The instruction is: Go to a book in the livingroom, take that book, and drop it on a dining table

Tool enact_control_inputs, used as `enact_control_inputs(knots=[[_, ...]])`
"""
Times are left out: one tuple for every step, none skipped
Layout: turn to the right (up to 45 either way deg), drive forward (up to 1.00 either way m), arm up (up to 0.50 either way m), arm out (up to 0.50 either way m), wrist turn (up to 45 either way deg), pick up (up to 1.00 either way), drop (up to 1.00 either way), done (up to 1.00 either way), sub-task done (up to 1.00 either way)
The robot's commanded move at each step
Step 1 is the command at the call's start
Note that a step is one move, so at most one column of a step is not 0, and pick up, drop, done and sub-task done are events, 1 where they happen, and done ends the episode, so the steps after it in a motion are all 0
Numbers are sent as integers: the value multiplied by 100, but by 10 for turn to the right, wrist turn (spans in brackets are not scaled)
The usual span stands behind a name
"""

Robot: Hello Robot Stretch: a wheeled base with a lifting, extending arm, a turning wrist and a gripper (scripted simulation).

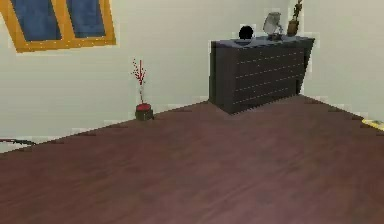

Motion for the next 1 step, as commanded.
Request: enact_control_inputs(knots=[[-450, 0, 0, 0, 0, 0, 0, 0, 0]])
